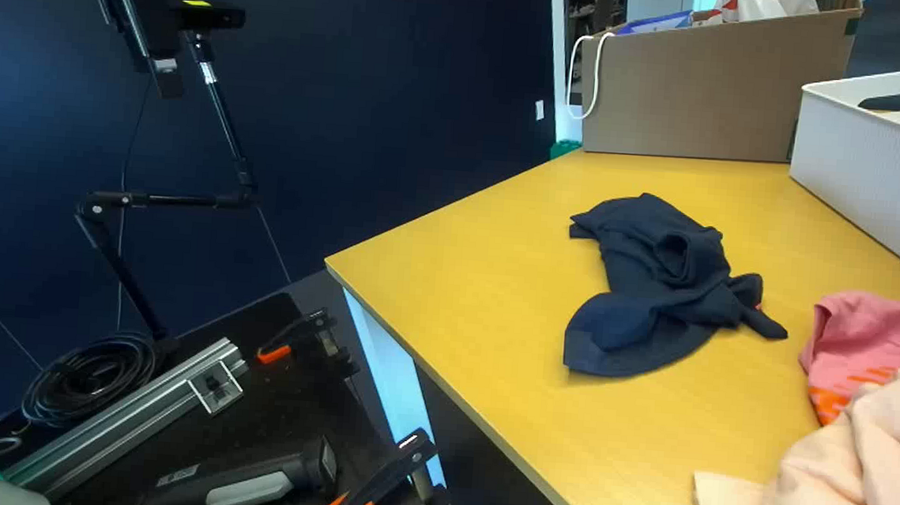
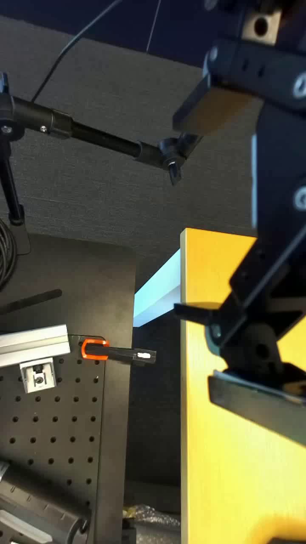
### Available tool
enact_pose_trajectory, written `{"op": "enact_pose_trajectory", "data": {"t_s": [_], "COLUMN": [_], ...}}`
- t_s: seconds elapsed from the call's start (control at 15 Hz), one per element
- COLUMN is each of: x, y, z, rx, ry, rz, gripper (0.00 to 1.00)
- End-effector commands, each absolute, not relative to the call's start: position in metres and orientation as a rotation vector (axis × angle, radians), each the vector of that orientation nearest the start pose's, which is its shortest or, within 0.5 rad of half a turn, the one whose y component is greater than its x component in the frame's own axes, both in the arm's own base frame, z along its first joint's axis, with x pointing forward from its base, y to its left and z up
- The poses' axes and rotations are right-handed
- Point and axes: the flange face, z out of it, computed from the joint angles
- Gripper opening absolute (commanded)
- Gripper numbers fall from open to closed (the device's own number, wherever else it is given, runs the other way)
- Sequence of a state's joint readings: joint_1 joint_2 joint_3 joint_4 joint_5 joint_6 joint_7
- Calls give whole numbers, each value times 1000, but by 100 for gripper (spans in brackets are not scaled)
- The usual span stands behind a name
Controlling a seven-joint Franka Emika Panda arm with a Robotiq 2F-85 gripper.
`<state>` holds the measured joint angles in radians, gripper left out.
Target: Fold the blue t-shirt from bottom top.
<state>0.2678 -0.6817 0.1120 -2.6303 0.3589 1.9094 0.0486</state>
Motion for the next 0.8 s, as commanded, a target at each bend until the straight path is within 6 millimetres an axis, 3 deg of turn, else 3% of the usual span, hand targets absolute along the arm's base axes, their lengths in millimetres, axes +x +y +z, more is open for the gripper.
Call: {"op": "enact_pose_trajectory", "data": {"t_s": [0.0, 0.47, 0.53, 0.73], "x": [305, 305, 308, 347], "y": [149, 149, 149, 129], "z": [457, 457, 464, 501], "rx": [-2875, -2875, -2875, -2873], "ry": [-257, -257, -267, -204], "rz": [131, 131, 118, 95], "gripper": [100, 100, 100, 100]}}
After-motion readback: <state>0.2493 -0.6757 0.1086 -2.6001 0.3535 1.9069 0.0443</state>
